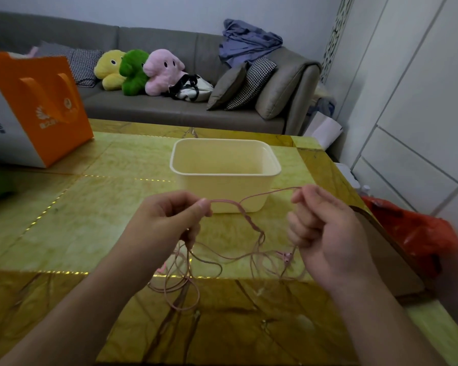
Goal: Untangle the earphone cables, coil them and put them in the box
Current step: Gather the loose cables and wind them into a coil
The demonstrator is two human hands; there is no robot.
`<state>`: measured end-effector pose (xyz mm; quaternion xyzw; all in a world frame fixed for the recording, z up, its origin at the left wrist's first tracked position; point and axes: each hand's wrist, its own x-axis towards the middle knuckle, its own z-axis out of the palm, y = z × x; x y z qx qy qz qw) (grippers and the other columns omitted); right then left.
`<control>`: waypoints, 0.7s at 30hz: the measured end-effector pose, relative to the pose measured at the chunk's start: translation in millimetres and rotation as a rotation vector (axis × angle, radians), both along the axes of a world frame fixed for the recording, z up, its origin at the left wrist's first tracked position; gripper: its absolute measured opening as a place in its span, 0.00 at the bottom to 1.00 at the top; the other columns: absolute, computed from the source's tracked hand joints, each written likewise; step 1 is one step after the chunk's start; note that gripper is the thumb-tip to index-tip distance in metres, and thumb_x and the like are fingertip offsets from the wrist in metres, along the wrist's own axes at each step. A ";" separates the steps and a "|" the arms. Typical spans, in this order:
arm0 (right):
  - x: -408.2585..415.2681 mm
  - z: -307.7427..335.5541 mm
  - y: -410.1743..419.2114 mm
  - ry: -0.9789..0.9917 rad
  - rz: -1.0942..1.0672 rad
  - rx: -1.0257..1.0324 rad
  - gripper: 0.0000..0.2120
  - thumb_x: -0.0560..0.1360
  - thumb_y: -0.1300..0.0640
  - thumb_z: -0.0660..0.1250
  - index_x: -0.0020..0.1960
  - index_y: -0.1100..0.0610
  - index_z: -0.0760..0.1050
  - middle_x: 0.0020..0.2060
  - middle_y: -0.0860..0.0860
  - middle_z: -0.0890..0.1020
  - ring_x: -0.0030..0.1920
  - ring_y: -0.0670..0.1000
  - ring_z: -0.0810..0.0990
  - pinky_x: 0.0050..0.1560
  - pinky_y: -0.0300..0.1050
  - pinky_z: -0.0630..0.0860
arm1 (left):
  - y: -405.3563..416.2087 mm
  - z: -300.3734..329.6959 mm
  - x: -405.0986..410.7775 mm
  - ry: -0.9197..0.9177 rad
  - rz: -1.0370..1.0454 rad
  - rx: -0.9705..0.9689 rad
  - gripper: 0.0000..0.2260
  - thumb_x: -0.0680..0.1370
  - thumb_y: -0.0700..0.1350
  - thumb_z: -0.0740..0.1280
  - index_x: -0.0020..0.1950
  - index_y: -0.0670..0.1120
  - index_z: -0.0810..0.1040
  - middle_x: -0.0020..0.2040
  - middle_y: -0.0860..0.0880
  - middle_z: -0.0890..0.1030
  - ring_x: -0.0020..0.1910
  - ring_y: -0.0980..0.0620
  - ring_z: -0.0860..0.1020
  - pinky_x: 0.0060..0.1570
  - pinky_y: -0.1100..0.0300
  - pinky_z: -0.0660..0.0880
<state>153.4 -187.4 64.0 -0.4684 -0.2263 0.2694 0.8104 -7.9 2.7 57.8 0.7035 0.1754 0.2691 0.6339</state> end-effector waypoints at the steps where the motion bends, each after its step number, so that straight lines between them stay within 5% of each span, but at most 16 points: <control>1: 4.8 0.7 -2.5 0.043 -0.030 0.034 0.13 0.82 0.56 0.62 0.41 0.60 0.77 0.25 0.47 0.58 0.26 0.47 0.54 0.27 0.43 0.50 | 2.1 -1.2 0.7 -0.026 0.047 -0.030 0.08 0.81 0.41 0.70 0.44 0.38 0.83 0.32 0.42 0.74 0.32 0.46 0.72 0.31 0.60 0.73; 9: 34.4 -2.0 -18.6 0.275 -0.258 0.160 0.18 0.86 0.53 0.59 0.38 0.52 0.72 0.26 0.45 0.57 0.25 0.46 0.54 0.25 0.41 0.56 | 27.1 -10.0 0.3 -0.065 0.397 -0.175 0.04 0.81 0.38 0.69 0.47 0.39 0.81 0.34 0.46 0.73 0.31 0.47 0.74 0.34 0.54 0.73; 21: 55.7 -8.5 -35.0 0.320 -0.651 -0.008 0.21 0.82 0.55 0.62 0.30 0.50 0.67 0.22 0.46 0.59 0.22 0.48 0.55 0.23 0.42 0.55 | 58.2 -18.6 -5.1 0.019 0.760 -0.220 0.04 0.79 0.42 0.67 0.46 0.44 0.81 0.34 0.48 0.71 0.30 0.48 0.67 0.33 0.56 0.63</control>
